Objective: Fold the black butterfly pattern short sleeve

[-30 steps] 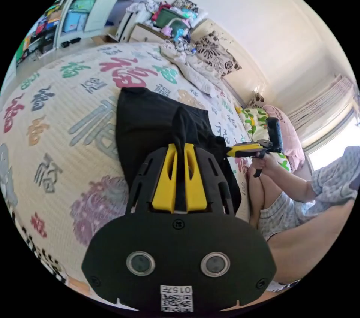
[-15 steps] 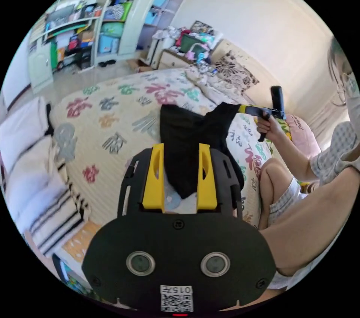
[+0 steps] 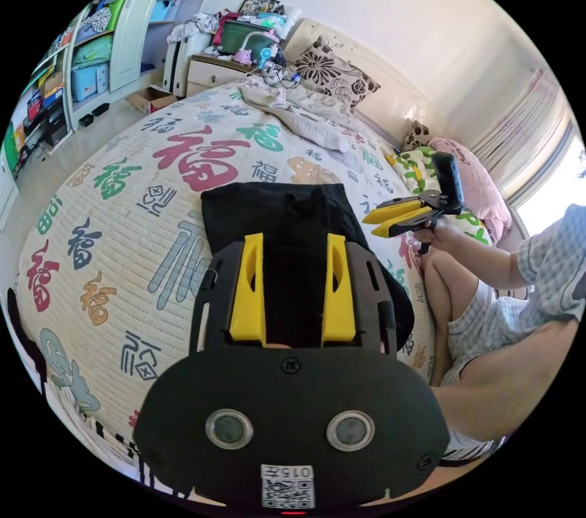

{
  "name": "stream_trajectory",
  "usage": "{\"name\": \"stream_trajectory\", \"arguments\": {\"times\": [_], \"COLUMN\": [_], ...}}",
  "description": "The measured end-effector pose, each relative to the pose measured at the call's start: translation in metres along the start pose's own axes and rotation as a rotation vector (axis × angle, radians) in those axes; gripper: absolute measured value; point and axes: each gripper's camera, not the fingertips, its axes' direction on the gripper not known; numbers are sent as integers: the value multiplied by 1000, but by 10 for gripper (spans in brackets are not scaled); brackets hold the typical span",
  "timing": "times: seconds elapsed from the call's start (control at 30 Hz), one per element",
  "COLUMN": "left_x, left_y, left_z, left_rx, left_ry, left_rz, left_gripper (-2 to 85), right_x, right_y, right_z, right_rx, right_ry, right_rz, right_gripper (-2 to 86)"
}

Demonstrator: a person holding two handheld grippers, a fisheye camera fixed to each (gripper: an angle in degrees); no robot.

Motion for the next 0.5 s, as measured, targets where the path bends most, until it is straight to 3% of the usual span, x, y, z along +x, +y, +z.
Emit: {"name": "stream_trajectory", "arguments": {"times": [0.17,0.27,0.4,0.5], "left_x": [11,20,21,29], "left_y": [-23,-40,-34,-10], "left_z": [21,43,85,43], "left_rx": [-38,-128,-348,-168], "left_ry": [36,36,138,77], "left_rz": [47,67,49,-48], "left_gripper": [149,156,20,2], "right_x": [-20,-25,-19,-7], "right_y": [-5,-11,1,29], "right_z": [11,26,20,-42], "right_rx": [-84,-170,-227,-34], "right_ry": [77,119,151,100], "right_rz": [-86,-111,-45,91], "right_gripper": [133,106,13,2]}}
